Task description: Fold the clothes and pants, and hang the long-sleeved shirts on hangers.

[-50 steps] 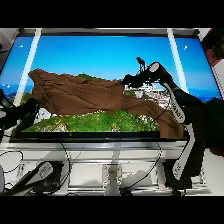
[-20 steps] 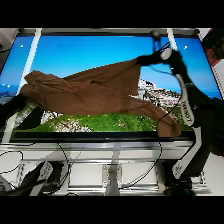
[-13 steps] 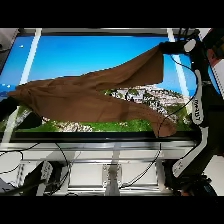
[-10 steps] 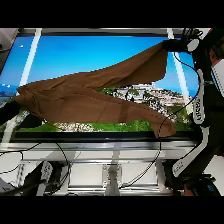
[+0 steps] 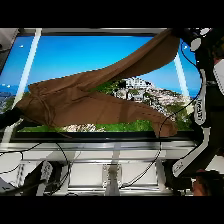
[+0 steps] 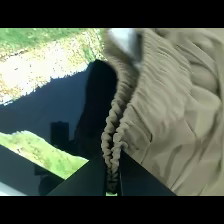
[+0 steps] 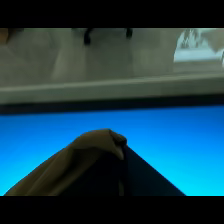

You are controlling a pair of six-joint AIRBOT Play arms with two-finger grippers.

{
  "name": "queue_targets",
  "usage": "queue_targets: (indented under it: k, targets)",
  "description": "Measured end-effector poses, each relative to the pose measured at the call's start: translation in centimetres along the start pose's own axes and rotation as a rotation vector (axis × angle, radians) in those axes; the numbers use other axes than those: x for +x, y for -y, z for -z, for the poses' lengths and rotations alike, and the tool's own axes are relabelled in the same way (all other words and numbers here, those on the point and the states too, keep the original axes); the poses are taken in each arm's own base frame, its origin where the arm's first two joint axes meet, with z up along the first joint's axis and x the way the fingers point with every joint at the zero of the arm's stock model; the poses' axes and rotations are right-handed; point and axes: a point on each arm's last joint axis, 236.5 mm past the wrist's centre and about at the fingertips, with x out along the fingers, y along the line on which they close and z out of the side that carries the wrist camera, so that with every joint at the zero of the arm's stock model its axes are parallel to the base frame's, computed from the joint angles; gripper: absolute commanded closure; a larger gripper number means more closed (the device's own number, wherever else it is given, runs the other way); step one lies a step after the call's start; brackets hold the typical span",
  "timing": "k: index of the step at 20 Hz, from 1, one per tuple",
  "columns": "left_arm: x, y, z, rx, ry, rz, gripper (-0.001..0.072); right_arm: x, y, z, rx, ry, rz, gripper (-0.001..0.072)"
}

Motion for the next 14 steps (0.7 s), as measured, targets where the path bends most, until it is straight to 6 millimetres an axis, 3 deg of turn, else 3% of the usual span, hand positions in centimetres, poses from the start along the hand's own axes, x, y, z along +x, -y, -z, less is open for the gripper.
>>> queue_targets:
  k: [2, 3, 7, 10, 14]
  targets:
    - [0.0, 0.1, -0.2, -0.012, 0.01, 0.004, 0.0672, 0.0, 0.0, 0.1, -0.048, -0.005, 0.001, 0.0703]
    - [0.0, 0.2, -0.3, -0.016, 0.014, 0.007, 0.0672, 0.0, -0.1, 1.2, -0.078, -0.043, -0.007, 0.0703]
    - [0.0, 0.2, -0.5, -0.026, 0.021, 0.009, 0.0672, -1.3, -0.1, 10.9, -0.237, -0.39, -0.057, 0.0703]
    - [0.0, 0.2, -0.5, -0.027, 0.023, 0.009, 0.0672, -4.6, 1.6, 17.3, -0.305, -0.677, -0.075, 0.0703]
    - [0.0, 0.0, -1.1, -0.027, 0.045, -0.001, 0.0672, -10.4, 4.1, 22.6, -0.281, -0.997, -0.088, 0.0703]
